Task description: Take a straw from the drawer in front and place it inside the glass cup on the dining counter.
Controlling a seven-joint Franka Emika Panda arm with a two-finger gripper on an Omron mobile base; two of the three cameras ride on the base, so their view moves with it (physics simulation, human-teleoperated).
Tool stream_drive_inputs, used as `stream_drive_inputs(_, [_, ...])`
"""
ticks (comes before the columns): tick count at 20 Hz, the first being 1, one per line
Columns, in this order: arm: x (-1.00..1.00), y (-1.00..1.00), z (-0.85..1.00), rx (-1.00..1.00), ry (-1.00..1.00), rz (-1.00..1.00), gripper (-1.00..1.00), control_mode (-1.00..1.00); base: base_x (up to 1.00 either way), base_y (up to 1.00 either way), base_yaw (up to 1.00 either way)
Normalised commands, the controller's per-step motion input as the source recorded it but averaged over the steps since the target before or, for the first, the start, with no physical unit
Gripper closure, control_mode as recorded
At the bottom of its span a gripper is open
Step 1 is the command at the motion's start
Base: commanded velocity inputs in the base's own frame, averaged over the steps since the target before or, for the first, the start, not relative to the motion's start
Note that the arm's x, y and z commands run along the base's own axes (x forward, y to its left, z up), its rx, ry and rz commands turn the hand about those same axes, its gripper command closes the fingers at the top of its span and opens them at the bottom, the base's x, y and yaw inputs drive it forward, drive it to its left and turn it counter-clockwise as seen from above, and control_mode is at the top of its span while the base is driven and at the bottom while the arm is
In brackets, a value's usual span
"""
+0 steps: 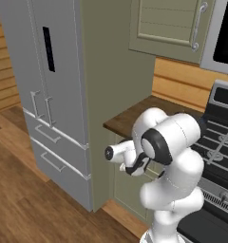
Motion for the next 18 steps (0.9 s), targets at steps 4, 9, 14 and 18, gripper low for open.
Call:
stream_drive_inputs(4, [0.38, 0.0, -0.3, -0.08, 0.01, 0.01, -1.0, -1.0, 0.0, 0.0, 0.0])
stream_drive_inputs(9, [0.37, 0.0, -0.22, -0.05, 0.05, 0.02, -1.0, -1.0, 0.0, 0.0, 0.0])
stream_drive_inputs(14, [0.41, 0.0, -0.13, -0.02, 0.09, 0.03, -1.0, -1.0, 0.0, 0.0, 0.0])
stream_drive_inputs(18, [0.37, -0.03, -0.19, -0.03, 0.1, 0.08, -1.0, -1.0, 0.0, 0.0, 0.0])
